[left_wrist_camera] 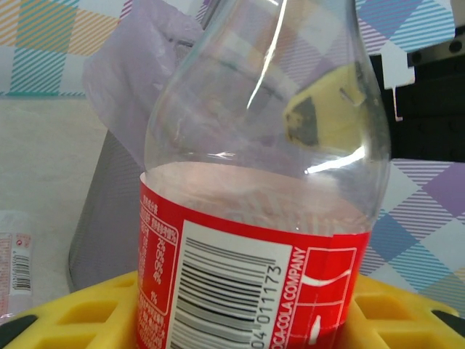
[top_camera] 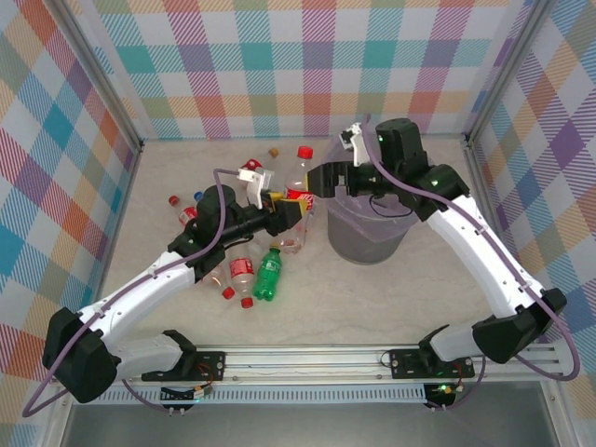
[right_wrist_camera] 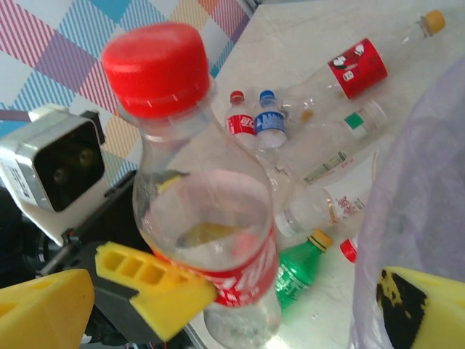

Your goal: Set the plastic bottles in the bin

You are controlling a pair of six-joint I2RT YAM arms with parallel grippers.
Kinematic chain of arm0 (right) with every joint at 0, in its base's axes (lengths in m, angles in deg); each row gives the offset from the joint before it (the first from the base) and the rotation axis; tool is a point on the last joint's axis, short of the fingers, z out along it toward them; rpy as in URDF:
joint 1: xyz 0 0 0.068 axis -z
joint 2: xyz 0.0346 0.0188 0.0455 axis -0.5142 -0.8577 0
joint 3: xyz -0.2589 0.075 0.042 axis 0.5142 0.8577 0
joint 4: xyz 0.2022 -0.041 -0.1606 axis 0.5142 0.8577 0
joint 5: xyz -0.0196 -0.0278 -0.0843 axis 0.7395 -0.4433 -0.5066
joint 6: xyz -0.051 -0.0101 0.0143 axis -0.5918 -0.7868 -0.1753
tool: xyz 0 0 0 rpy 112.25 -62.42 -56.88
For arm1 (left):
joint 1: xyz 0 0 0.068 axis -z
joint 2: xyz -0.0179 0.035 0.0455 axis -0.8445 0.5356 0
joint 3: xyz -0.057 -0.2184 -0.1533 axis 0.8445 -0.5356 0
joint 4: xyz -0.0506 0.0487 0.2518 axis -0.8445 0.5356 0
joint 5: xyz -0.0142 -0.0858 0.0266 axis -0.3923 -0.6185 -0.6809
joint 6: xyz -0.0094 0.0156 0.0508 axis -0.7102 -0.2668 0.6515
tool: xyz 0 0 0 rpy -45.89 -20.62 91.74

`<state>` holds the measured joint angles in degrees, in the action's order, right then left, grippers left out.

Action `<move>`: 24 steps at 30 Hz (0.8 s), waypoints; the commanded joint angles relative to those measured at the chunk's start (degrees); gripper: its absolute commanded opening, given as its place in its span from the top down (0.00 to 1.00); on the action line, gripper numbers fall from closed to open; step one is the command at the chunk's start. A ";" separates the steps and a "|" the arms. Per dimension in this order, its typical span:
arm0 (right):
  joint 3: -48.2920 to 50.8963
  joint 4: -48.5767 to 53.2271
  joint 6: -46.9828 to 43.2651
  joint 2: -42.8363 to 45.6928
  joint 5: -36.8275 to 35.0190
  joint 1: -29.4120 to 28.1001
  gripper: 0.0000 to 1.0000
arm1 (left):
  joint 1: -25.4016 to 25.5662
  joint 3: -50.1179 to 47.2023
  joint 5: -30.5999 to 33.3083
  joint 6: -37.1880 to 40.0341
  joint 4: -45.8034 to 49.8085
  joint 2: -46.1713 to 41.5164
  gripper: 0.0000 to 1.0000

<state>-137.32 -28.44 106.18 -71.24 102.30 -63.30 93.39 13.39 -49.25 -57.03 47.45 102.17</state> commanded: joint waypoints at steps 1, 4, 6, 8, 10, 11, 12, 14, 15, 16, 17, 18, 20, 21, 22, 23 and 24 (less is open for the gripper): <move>-2.86 -1.83 -1.89 -2.38 2.04 -1.03 0.01 | 0.59 1.97 -1.29 1.88 -1.84 -0.27 0.52; -4.61 -1.79 -2.09 -4.53 1.83 -1.45 0.05 | 0.62 2.36 -1.47 2.05 -1.47 -0.06 0.52; -5.87 -1.67 -2.40 -5.76 1.75 -1.73 0.10 | 0.74 2.87 -2.03 2.04 -1.37 0.23 0.52; -6.82 -1.14 -2.79 -6.85 1.34 -2.04 0.14 | 0.77 3.29 -2.70 1.98 -1.37 0.41 0.53; -7.51 -0.71 -3.06 -7.65 1.28 -2.20 0.18 | 0.88 3.68 -2.89 1.95 -1.46 0.60 0.53; -7.54 -0.87 -3.14 -7.82 1.37 -2.31 0.19 | 0.96 3.77 -2.92 1.91 -1.46 0.60 0.53; -7.54 -0.81 -3.09 -7.93 1.37 -2.44 0.21 | 0.97 3.73 -2.90 1.89 -1.55 0.68 0.54; -7.75 -0.64 -3.31 -8.02 1.37 -2.42 0.26 | 0.97 3.99 -2.73 1.87 -1.25 0.77 0.54; -7.84 -0.47 -3.33 -7.95 1.06 -2.45 0.28 | 0.92 4.13 -2.49 1.83 -0.84 0.81 0.54; -7.88 -0.45 -3.39 -7.75 1.02 -2.45 0.29 | 0.97 4.30 -2.21 1.84 -0.51 0.82 0.54; -7.93 -0.53 -3.42 -7.62 1.08 -2.45 0.30 | 0.97 4.44 -2.04 1.82 -0.41 0.68 0.54; -8.06 -0.55 -3.41 -7.58 1.10 -2.44 0.30 | 0.97 4.43 -1.92 1.72 -0.32 0.63 0.54; -8.28 -0.38 -3.50 -7.47 1.12 -2.45 0.32 | 0.96 4.61 -1.60 1.43 -0.23 0.46 0.53; -8.30 -0.27 -3.42 -7.49 0.89 -2.45 0.34 | 0.97 4.63 -1.35 1.26 -0.06 0.30 0.51; -8.21 -0.28 -3.35 -7.32 0.59 -2.45 0.37 | 0.97 4.62 -1.04 1.17 0.11 0.00 0.44; -8.09 -0.49 -3.26 -7.16 0.40 -2.45 0.38 | 0.97 4.62 -0.62 1.09 0.33 -0.28 0.38; -7.87 -0.79 -3.16 -6.89 0.31 -2.45 0.40 | 0.97 4.52 -0.21 1.06 0.70 -0.82 0.36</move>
<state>-144.01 -28.72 103.62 -79.19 102.74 -65.49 93.69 15.97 -50.15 -56.16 48.39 102.95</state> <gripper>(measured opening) 0.609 0.628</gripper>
